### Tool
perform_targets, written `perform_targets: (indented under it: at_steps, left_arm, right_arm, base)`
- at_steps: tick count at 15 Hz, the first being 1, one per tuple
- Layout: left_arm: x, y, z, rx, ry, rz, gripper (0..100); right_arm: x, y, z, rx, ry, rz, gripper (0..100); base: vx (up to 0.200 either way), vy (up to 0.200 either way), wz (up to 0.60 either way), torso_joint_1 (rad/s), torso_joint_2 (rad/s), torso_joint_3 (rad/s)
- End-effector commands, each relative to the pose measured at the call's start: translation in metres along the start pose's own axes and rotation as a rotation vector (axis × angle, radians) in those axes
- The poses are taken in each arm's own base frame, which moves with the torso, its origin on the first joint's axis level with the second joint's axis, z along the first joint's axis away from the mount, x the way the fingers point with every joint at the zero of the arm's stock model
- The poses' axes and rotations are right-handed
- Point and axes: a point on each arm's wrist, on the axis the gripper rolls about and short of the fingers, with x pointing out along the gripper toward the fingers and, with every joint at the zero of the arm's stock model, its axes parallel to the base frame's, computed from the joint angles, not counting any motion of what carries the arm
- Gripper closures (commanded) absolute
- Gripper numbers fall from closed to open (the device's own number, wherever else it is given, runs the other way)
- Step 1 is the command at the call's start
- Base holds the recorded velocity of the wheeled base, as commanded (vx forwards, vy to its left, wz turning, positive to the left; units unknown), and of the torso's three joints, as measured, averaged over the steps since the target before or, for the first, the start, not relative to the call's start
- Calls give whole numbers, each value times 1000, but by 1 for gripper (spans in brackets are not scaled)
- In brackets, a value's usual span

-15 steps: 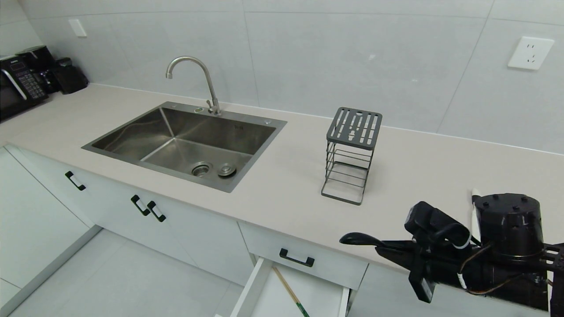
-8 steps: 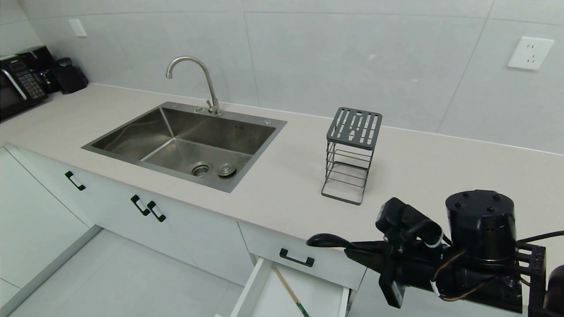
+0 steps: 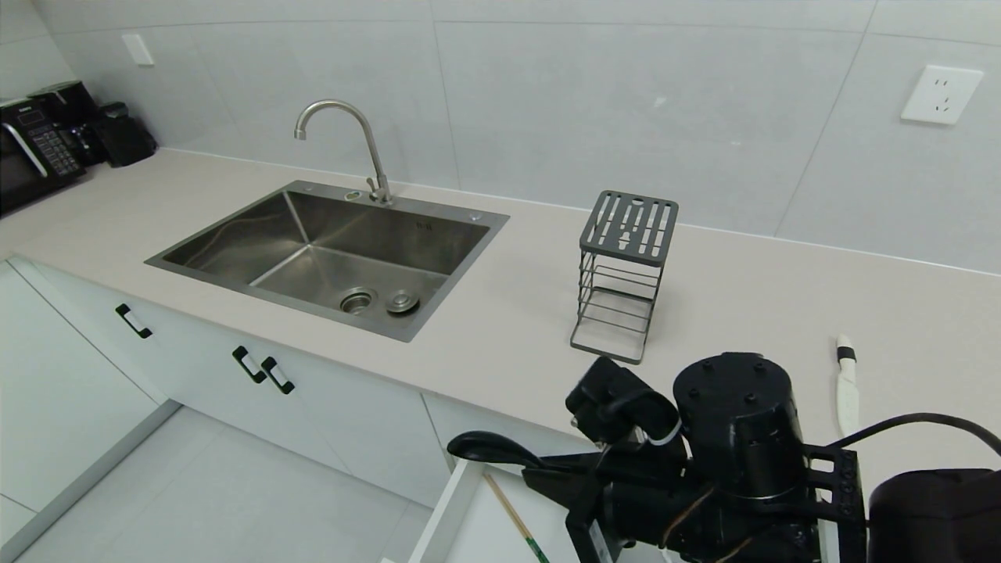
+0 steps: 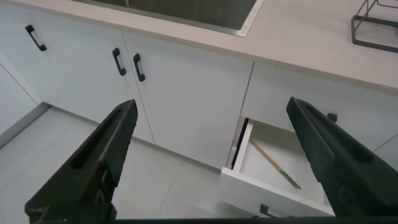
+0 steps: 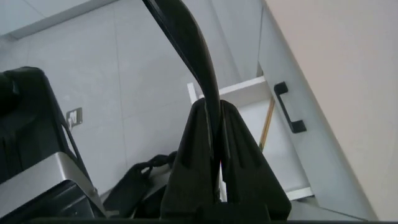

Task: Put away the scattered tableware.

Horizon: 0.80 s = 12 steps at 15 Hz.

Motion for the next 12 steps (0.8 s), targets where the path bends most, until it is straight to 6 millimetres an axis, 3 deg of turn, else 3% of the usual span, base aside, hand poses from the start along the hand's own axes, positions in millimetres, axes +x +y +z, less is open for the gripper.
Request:
perform_targets:
  at_steps: [1,12]
  left_arm:
    - [0,0,0,0,0,1,0]
    - [0,0,0,0,0,1,0]
  right_arm:
    - [15,5,12,-11,-30,16,100]
    - [16,6,3,-132,5,14,100]
  base:
    - [0,0,0,0,0,0]
    - [0,0,0,0,0,0]
